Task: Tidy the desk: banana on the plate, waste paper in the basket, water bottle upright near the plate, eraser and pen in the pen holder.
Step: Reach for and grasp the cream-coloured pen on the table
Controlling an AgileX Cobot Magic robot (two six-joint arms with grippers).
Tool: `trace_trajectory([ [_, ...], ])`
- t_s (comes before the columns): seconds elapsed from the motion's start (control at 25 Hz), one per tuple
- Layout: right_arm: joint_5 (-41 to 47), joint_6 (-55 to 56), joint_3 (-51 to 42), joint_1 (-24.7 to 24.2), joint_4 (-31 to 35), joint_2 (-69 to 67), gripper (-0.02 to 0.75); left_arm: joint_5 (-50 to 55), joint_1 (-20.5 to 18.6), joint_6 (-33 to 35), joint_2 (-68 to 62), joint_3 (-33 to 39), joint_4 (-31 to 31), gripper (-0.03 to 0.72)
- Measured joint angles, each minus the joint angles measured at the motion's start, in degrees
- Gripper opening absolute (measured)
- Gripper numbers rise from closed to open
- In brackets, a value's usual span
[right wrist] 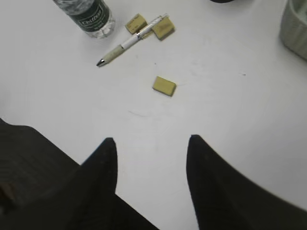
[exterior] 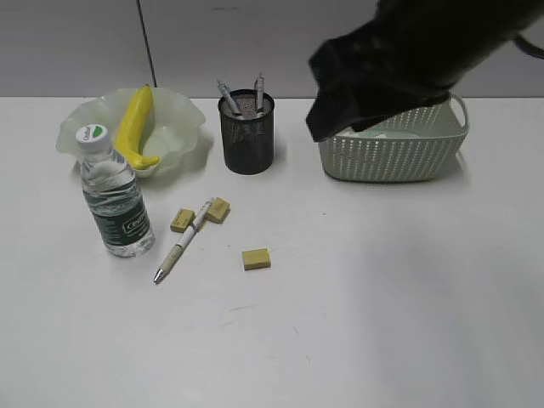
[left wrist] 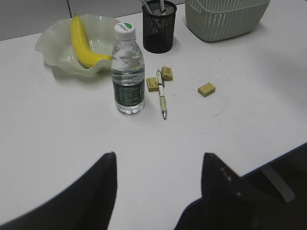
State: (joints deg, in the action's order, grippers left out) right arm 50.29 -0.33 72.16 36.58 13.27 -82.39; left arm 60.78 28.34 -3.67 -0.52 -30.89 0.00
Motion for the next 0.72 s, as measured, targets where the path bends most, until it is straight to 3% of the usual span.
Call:
trace_trajectory([
  [0.2,8.41,6.32,16.23,2.71,0.0,-16.66,0.381,0.0,0.0,0.0,0.0,0.0,0.0,0.42],
  [0.44,17.31,19.23,35.16,7.3,-5.32,-33.61,0.381,0.0,0.0,0.0,0.0,0.0,0.0,0.42],
  [0.72,18.7,30.81,48.81,7.66,-1.41,-49.33,0.381,0.0,0.0,0.0,0.0,0.0,0.0,0.42],
])
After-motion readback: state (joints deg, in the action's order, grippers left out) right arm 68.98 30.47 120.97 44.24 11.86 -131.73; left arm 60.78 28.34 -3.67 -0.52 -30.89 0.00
